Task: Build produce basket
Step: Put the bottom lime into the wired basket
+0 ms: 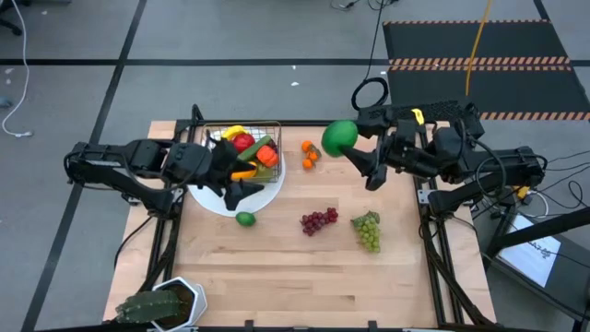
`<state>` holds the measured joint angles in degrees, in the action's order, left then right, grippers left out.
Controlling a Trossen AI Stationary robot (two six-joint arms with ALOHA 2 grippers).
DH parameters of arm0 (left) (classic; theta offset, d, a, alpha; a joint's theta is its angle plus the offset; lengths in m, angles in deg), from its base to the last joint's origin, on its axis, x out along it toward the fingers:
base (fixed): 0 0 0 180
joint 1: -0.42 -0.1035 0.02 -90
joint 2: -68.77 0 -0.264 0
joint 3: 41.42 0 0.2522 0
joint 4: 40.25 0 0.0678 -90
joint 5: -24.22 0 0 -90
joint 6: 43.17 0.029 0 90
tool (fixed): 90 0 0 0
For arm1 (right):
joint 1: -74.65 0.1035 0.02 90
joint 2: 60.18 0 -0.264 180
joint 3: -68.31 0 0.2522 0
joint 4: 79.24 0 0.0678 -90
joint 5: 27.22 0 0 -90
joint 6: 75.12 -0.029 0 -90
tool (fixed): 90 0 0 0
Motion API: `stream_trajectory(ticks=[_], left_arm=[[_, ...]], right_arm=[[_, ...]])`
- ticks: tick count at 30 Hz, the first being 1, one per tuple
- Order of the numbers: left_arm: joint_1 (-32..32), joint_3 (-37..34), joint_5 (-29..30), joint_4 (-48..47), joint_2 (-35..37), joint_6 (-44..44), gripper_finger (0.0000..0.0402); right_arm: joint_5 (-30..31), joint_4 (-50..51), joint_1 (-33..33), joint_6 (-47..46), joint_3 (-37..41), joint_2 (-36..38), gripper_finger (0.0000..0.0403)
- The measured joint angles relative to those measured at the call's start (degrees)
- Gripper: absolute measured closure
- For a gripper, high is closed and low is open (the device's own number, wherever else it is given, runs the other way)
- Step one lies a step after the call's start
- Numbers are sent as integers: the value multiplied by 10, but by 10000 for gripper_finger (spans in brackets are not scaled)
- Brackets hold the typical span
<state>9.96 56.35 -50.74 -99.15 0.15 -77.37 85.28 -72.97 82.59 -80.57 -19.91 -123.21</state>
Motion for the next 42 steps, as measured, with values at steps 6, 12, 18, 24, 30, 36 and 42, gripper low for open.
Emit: stream_trajectory(ticks=[6, 12, 18, 24, 30, 36, 42], left_arm=[[0, 1, 4, 54, -8, 28, 50], [-1, 1, 5, 93, -23, 21, 50], [0, 1, 6, 72, -26, -11, 50], [5, 1, 2, -17, 8, -81, 50], [1, 0, 5, -107, 23, -98, 50], [-13, 0, 7, -142, 23, -127, 50], [-20, 0, 7, -157, 23, -152, 50]], right_arm=[[0, -8, 0, -124, 22, -10, 109], [-3, -76, 4, -232, 77, -31, 109], [-2, -127, 8, -291, 115, -52, 108], [-28, -150, -31, -308, 115, -96, 108], [-167, -151, -134, -351, 99, -167, 108], [-247, -215, -218, -325, 93, -252, 108], [-255, -315, -280, -266, 92, -359, 108]])
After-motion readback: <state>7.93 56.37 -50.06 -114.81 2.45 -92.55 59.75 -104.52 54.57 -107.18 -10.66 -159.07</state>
